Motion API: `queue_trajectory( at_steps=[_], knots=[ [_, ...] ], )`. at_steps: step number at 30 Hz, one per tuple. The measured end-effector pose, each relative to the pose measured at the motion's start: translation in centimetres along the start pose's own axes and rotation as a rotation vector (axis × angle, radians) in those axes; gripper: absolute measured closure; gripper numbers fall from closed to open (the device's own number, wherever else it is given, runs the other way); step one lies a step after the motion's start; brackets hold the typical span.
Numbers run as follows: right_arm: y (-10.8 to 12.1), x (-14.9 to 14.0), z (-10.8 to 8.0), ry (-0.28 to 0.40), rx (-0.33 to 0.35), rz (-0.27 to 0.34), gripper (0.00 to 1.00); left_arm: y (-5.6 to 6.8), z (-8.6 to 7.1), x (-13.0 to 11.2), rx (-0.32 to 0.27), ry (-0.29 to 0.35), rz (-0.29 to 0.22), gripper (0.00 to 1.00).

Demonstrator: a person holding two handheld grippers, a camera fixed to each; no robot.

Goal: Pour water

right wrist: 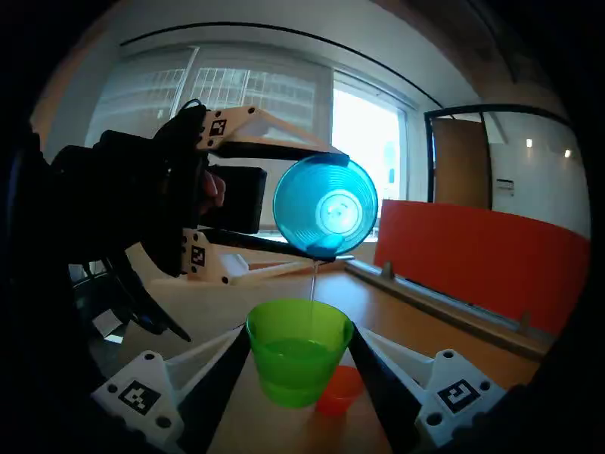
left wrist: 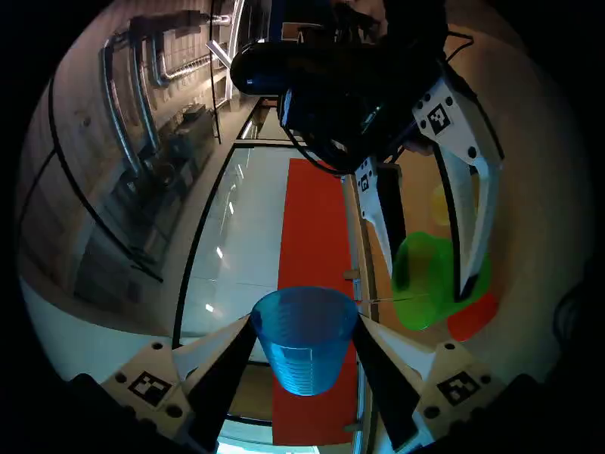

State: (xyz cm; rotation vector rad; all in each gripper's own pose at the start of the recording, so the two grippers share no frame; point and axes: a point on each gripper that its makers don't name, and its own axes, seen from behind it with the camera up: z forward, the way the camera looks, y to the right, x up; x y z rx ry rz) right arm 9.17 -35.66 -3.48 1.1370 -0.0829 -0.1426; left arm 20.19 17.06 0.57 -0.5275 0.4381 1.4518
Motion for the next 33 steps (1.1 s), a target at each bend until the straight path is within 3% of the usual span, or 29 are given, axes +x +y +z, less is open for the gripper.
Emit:
queue_trajectory(
  at_steps=[18, 33],
  knots=[
    [0.08, 0.18, -0.11, 0.005, -0.003, 0.0, 0.08, 0.66, -0.4, 0.6, -0.003, -0.001, 0.04, 0.14],
    [0.21, 0.12, -0.16, 0.009, -0.006, -0.005, 0.08, 0.09, -0.31, 0.84, 0.001, 0.0, 0.069, 0.14]
  ],
)
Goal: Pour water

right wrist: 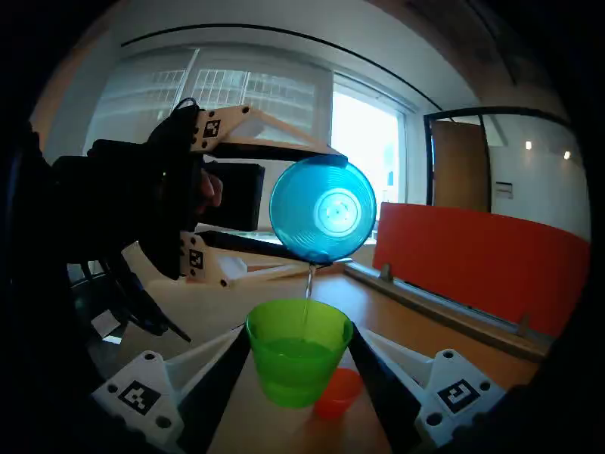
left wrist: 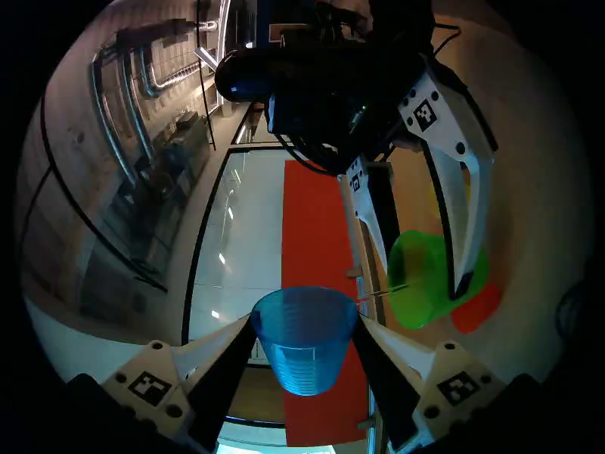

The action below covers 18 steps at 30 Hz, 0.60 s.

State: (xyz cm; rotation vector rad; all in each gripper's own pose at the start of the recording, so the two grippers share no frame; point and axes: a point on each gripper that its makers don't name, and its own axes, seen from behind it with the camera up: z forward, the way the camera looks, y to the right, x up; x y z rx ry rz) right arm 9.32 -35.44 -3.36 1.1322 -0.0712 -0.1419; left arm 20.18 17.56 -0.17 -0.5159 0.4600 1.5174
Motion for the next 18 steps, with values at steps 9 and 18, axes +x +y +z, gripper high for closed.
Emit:
queue_trajectory(
  at_steps=[9, 18],
  knots=[
    [0.21, -0.12, -0.18, 0.002, -0.004, 0.006, 0.08, 0.23, 0.11, 0.02, -0.001, 0.001, 0.008, 0.14],
    [0.17, -0.12, -0.17, 0.0, -0.004, 0.0, 0.08, 0.21, 0.31, 0.08, 0.003, 0.004, 0.009, 0.14]
  ],
)
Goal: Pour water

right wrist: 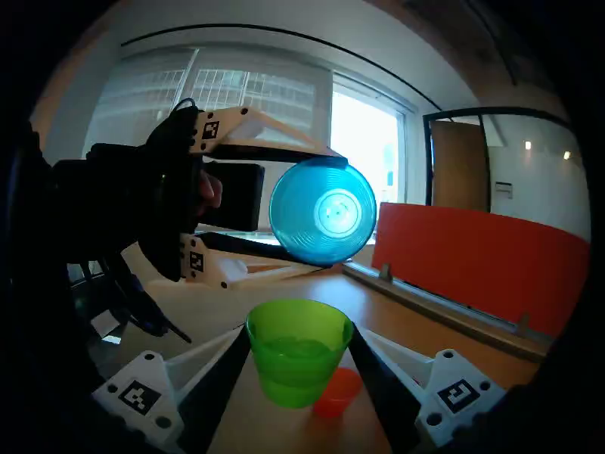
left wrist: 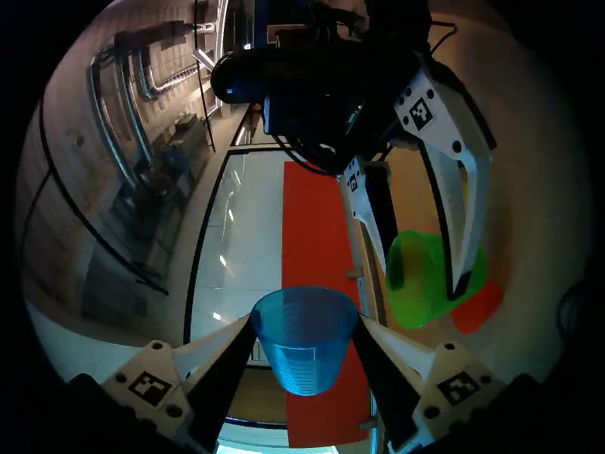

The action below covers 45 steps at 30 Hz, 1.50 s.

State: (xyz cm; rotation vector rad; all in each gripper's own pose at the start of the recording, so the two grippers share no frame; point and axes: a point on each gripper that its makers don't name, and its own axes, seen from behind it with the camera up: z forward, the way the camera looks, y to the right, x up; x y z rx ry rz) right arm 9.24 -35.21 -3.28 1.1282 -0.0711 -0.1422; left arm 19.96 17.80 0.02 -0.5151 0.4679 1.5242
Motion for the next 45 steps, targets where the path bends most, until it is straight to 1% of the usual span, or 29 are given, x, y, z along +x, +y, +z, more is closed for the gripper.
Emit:
queue_trajectory(
  at_steps=[6, 9, 12, 16, 25, 30, 36, 39, 45],
  knots=[
    [0.2, 0.0, 0.0, -0.003, -0.005, 0.0, 0.08, -0.4, 0.0, -0.2, 0.006, -0.003, -0.017, 0.14],
    [0.2, 0.0, -0.1, -0.002, -0.006, -0.001, 0.08, -0.4, 0.0, -0.4, 0.011, -0.005, -0.041, 0.14],
    [0.2, 0.1, -0.1, -0.004, -0.007, -0.002, 0.08, -0.5, 0.1, -0.7, 0.015, -0.01, -0.067, 0.15],
    [0.3, 0.1, -0.1, -0.007, -0.01, -0.005, 0.08, -0.5, 0.2, -1.2, 0.025, -0.016, -0.127, 0.15],
    [0.5, 0.2, -0.2, -0.011, -0.015, -0.011, 0.08, -0.6, 0.3, -2.5, 0.045, -0.036, -0.326, 0.15],
    [0.5, 0.3, -0.3, -0.012, -0.016, -0.015, 0.08, -0.4, 0.5, -3.2, 0.043, -0.035, -0.461, 0.15],
    [0.7, 0.2, -0.5, -0.012, -0.022, -0.017, 0.08, 0.0, 0.4, -4.4, 0.043, -0.052, -0.642, 0.15],
    [0.8, 0.1, -0.6, -0.012, -0.025, -0.016, 0.08, 0.0, 0.2, -4.9, 0.046, -0.059, -0.715, 0.15],
    [1.0, 0.1, -0.9, -0.014, -0.03, -0.016, 0.08, 0.8, 0.2, -5.9, 0.035, -0.076, -0.869, 0.15]
  ],
)
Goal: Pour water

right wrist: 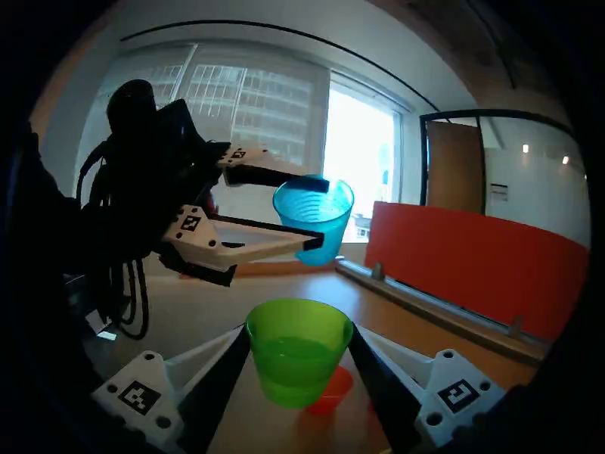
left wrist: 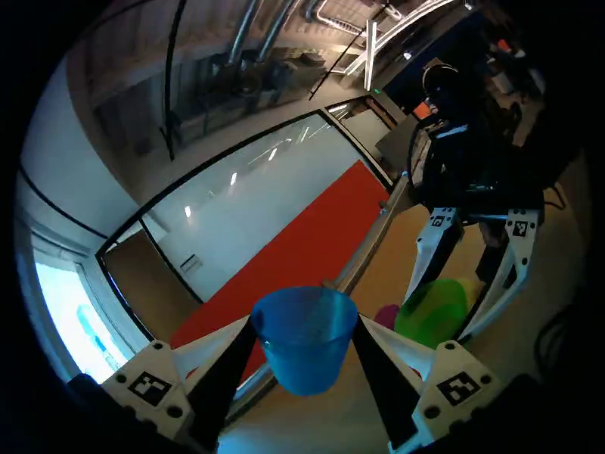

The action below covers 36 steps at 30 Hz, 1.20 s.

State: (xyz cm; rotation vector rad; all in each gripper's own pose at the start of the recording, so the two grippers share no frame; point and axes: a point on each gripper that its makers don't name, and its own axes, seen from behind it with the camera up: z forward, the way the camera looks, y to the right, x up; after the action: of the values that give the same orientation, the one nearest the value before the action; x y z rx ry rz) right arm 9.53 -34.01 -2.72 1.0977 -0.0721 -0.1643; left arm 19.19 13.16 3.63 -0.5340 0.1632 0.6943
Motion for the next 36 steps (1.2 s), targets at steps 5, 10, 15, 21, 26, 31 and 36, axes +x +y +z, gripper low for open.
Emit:
queue_trajectory(
  at_steps=[5, 10, 15, 21, 26, 31, 36],
  knots=[
    [0.1, 0.1, -0.2, 0.001, -0.003, -0.001, 0.08, -0.4, 0.1, -0.3, -0.004, -0.005, -0.099, 0.15],
    [0.1, 0.2, -0.3, 0.002, -0.007, 0.0, 0.08, -0.7, 0.1, -0.5, -0.002, -0.015, -0.202, 0.15],
    [0.1, 0.2, -0.4, 0.001, -0.009, -0.001, 0.08, -1.1, 0.0, -1.6, -0.002, -0.04, -0.352, 0.15],
    [0.2, 0.4, -0.6, 0.0, -0.014, -0.003, 0.08, -1.5, -0.6, -2.2, -0.012, -0.044, -0.475, 0.15],
    [0.3, 0.6, -0.6, 0.0, -0.016, -0.004, 0.08, -1.5, -0.8, -2.6, -0.019, -0.054, -0.494, 0.15],
    [0.3, 0.6, -0.7, -0.007, -0.018, -0.009, 0.08, -1.2, -0.9, -3.3, -0.024, -0.073, -0.496, 0.15],
    [0.7, 0.3, -0.9, -0.018, -0.024, -0.01, 0.08, -0.6, -0.9, -4.1, -0.036, -0.1, -0.514, 0.15]
  ],
)
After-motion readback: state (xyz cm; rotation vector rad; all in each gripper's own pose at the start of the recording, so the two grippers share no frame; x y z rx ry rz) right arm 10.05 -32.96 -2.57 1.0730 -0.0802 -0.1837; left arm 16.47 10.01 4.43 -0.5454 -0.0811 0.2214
